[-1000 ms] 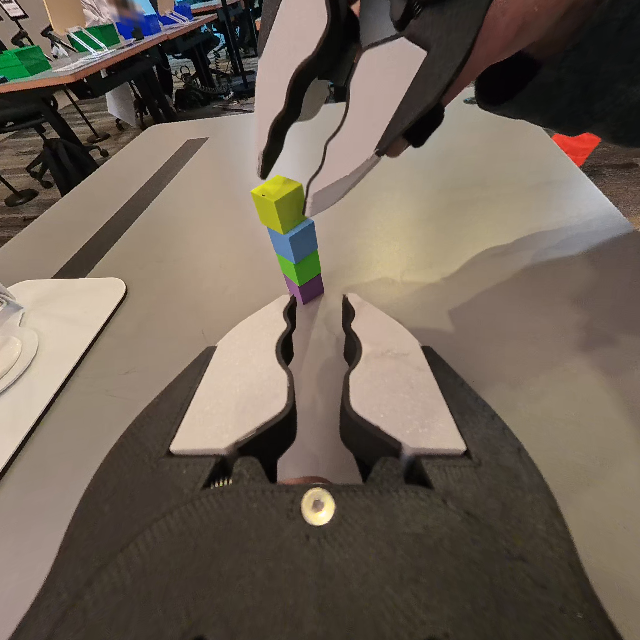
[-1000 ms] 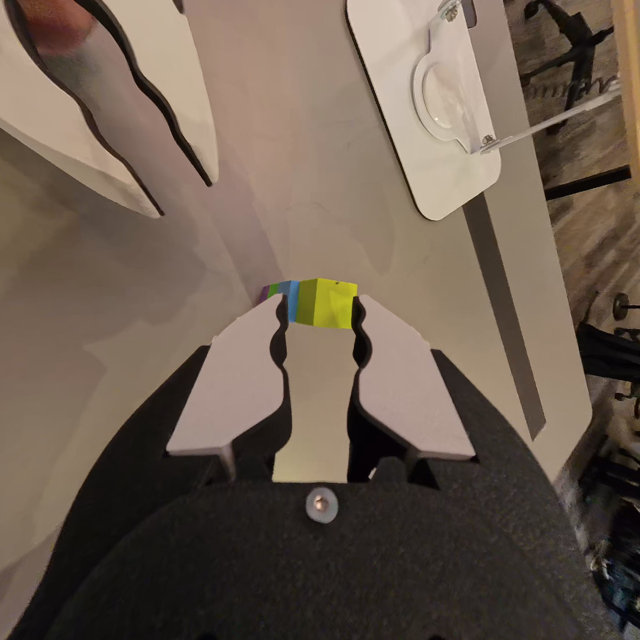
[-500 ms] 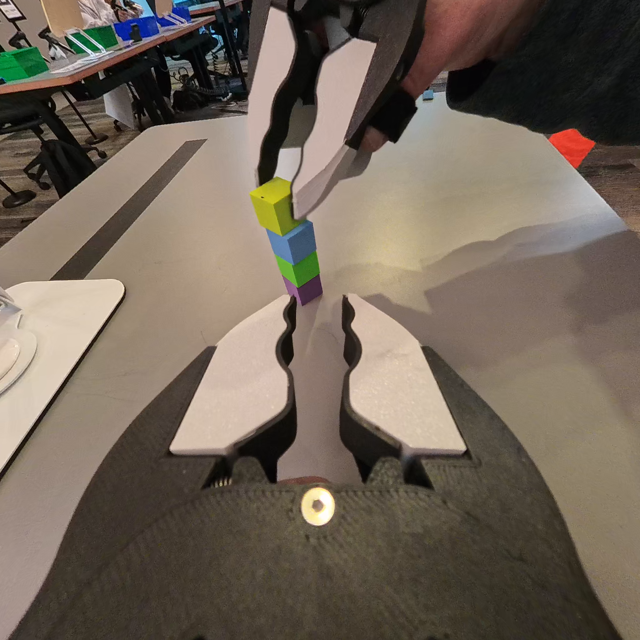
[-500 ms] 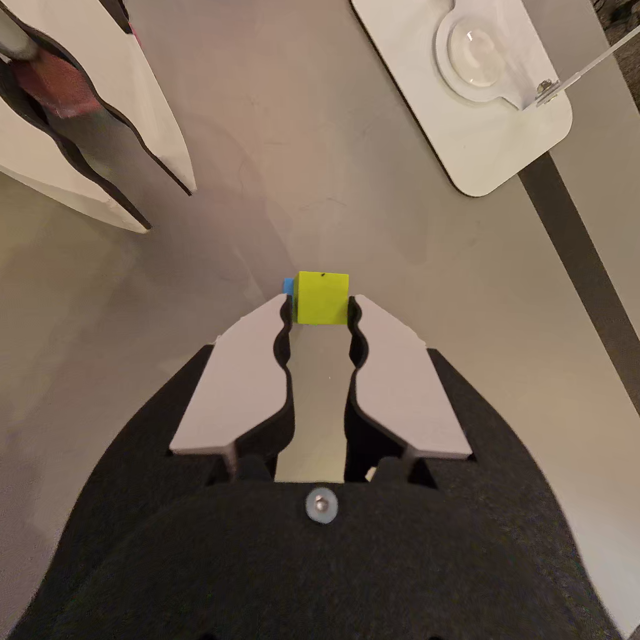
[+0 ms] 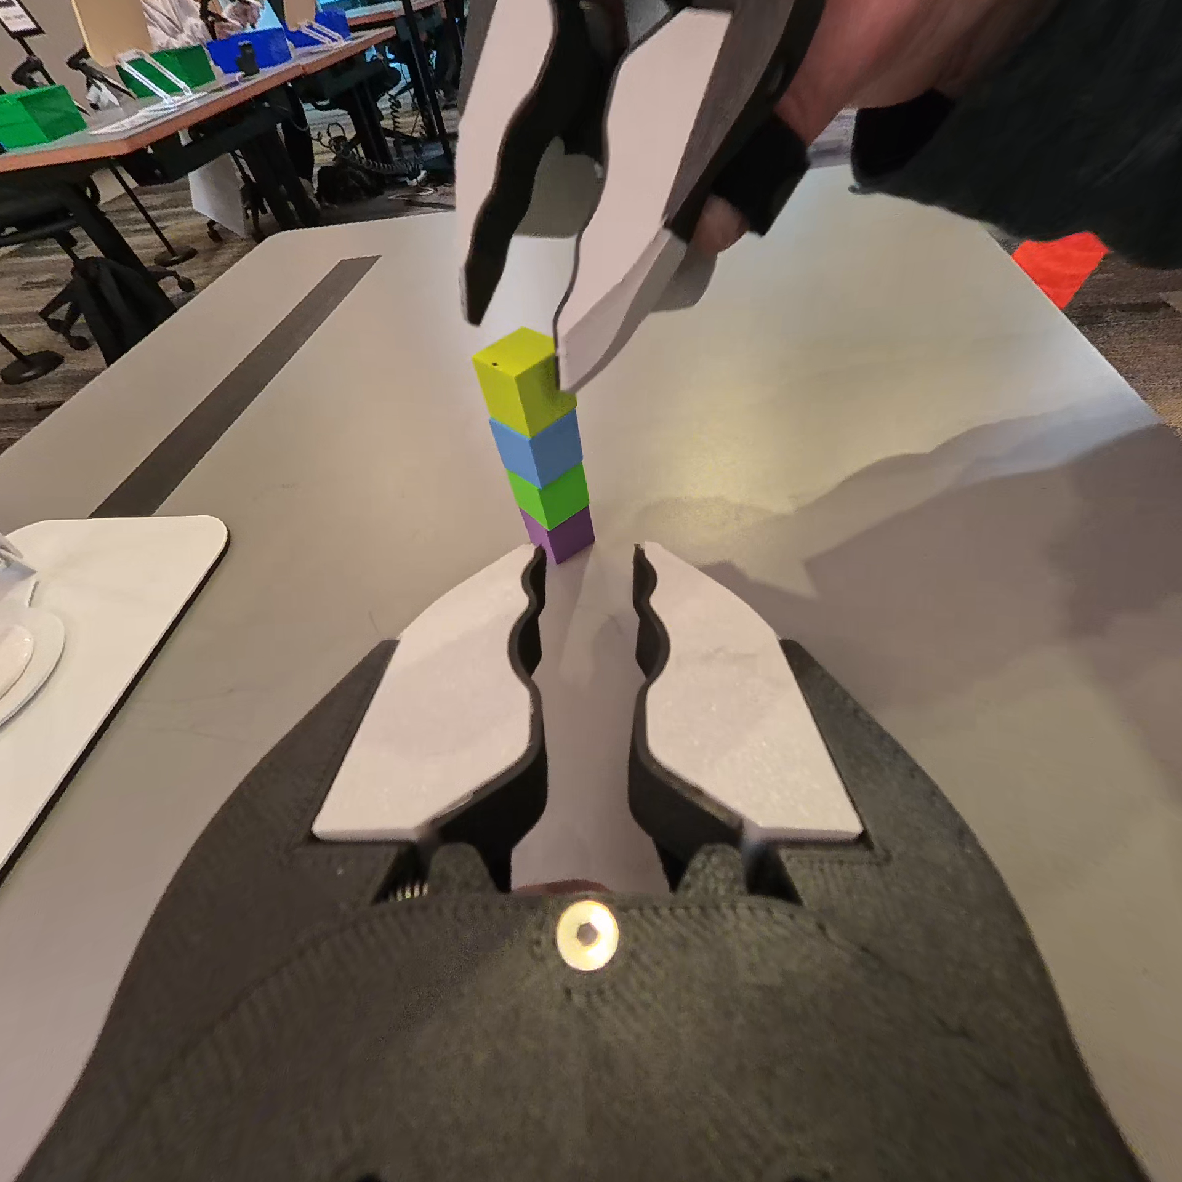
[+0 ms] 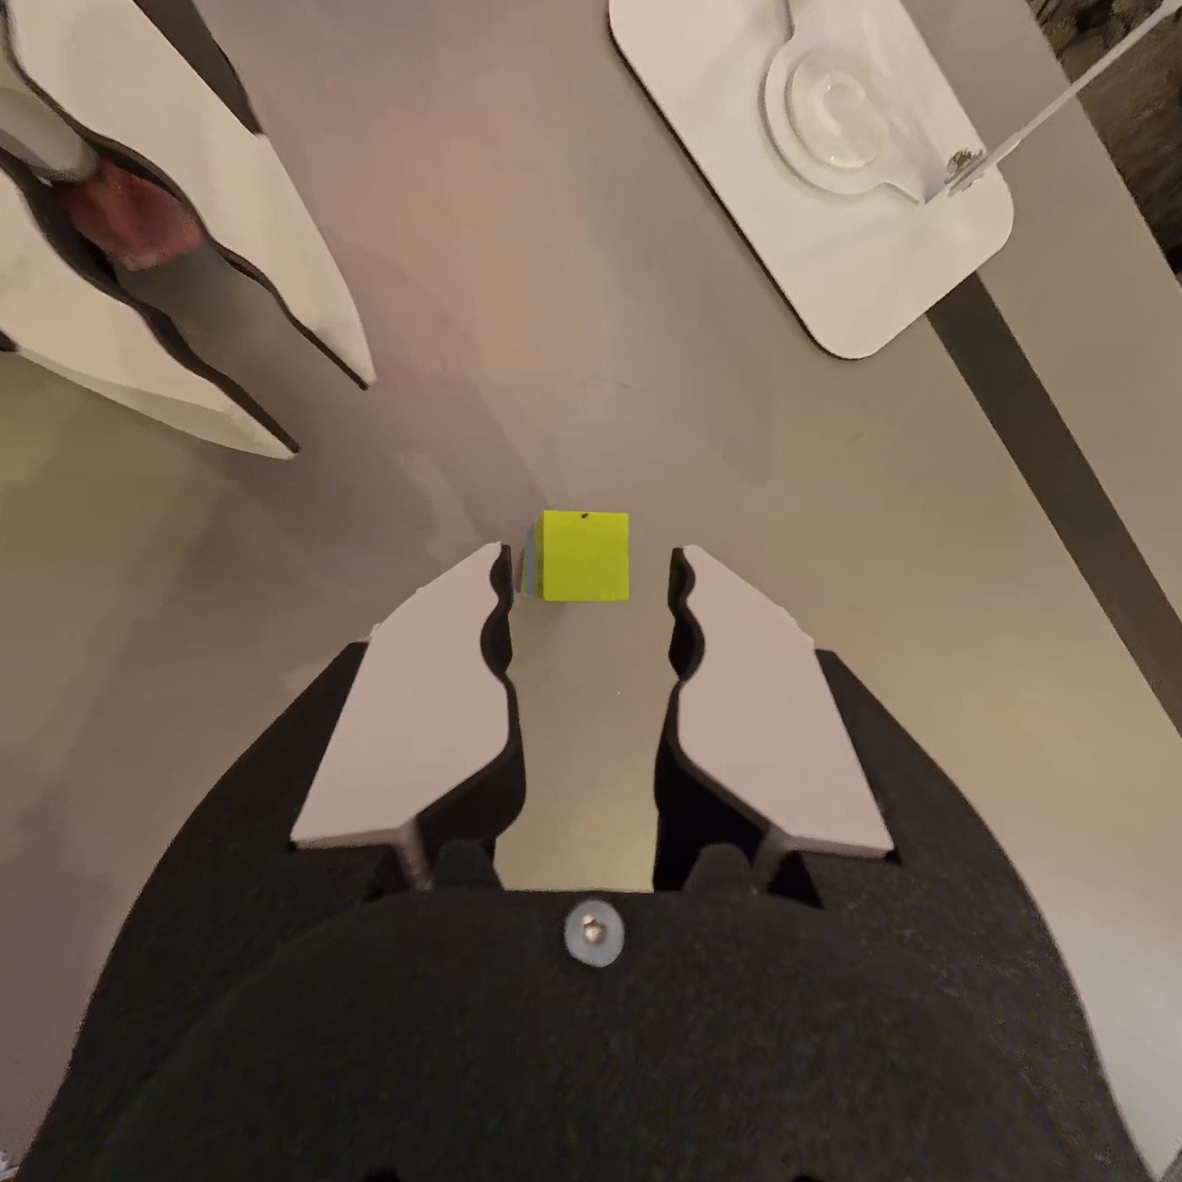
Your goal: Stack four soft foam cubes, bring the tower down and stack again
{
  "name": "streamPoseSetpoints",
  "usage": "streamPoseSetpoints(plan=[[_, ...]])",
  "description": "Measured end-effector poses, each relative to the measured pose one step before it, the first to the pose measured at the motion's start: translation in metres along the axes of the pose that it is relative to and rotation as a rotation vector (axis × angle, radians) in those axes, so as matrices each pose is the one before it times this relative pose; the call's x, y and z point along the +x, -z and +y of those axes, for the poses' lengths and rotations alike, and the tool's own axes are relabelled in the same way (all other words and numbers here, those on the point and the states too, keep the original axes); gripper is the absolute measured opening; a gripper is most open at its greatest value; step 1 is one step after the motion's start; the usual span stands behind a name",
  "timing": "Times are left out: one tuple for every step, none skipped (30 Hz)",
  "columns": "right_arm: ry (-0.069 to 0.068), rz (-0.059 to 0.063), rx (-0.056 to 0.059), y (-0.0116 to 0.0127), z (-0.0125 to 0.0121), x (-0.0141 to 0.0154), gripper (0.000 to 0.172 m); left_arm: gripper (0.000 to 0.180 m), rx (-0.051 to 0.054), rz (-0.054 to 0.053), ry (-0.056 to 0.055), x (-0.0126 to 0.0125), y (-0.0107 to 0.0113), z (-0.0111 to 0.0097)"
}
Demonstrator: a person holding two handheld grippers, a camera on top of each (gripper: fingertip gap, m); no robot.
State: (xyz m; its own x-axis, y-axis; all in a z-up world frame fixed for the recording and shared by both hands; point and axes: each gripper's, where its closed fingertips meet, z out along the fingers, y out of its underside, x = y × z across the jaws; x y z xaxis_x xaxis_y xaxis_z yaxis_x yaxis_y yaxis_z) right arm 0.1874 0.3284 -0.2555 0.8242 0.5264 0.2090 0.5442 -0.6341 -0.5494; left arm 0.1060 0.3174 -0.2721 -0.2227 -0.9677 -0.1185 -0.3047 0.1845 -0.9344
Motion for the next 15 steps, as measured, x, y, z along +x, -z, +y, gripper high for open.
streamPoseSetpoints(plan=[[-0.0029, -0.0029, 0.015, 0.00417, -0.0016, -0.00023, 0.047, 0.026, -0.0002, -0.0011, 0.0006, -0.00029, 0.00018, 0.00001], [-0.0008, 0.0069, 0.0187, 0.0046, -0.00121, 0.00115, 0.048, 0.026, -0.0001, -0.0021, 0.0003, -0.00052, 0.00015, 0.0001], [-0.0043, 0.008, 0.017, 0.00463, 0.00052, 0.00115, 0.049, 0.027, -0.0003, -0.0036, 0.0004, -0.00062, 0.00018, 0.00001], [-0.0104, 0.0013, 0.0069, 0.00416, 0.0032, 0.00042, 0.049, 0.027, -0.0002, -0.0045, 0.0012, -0.00096, 0.00019, 0.00015], [-0.0127, 0.0016, 0.0017, 0.00366, 0.00527, 0.00059, 0.048, 0.028, 0.0009, -0.004, 0.0022, -0.00092, 0.00025, -0.00004], [-0.0101, 0.0078, 0.0009, 0.00307, 0.00673, 0.00134, 0.046, 0.028, 0.0008, -0.0051, 0.0036, -0.00117, 0.00019, -0.00003], [-0.0089, 0.0173, 0.0062, 0.00272, 0.00732, 0.00257, 0.043, 0.028, -0.0018, -0.0069, 0.004, -0.00135, -0.00007, 0.00036], [-0.0139, 0.0145, 0.0051, 0.00202, 0.00865, 0.00273, 0.036, 0.027, -0.0044, -0.0089, 0.0034, -0.00165, -0.00015, 0.00082], [-0.0192, 0.009, 0.0036, 0.00117, 0.00927, 0.00285, 0.03, 0.024, -0.0064, -0.013, 0.0052, -0.00226, -0.00039, 0.00139], [-0.0266, 0.0049, -0.0007, 0.00022, 0.01003, 0.00306, 0.023, 0.018, -0.0108, -0.0204, 0.011, -0.0038, -0.00056, 0.00234], [-0.0281, 0.0042, -0.0056, -0.00054, 0.01049, 0.00352, 0.016, 0.013, -0.0142, -0.0252, 0.0136, -0.00454, -0.0008, 0.00293], [-0.0196, 0.0132, 0.0029, -0.00085, 0.00927, 0.00466, 0.009, 0.007, -0.0174, -0.0306, 0.0131, -0.00534, -0.00086, 0.00343], [-0.0157, 0.0206, 0.009, -0.00176, 0.00843, 0.0059, 0.0, 0.001, -0.0188, -0.0382, 0.0141, -0.00626, -0.00064, 0.00363], [-0.0245, 0.0203, 0.0067, -0.00311, 0.00821, 0.00649, 0.0, 0.0, -0.0137, -0.0517, 0.022, -0.0076, -0.00045, 0.00278], [-0.0254, 0.0195, -0.0002, -0.00399, 0.00851, 0.00678, 0.0, 0.0, -0.0106, -0.0593, 0.0277, -0.00816, -0.0002, 0.00225]])
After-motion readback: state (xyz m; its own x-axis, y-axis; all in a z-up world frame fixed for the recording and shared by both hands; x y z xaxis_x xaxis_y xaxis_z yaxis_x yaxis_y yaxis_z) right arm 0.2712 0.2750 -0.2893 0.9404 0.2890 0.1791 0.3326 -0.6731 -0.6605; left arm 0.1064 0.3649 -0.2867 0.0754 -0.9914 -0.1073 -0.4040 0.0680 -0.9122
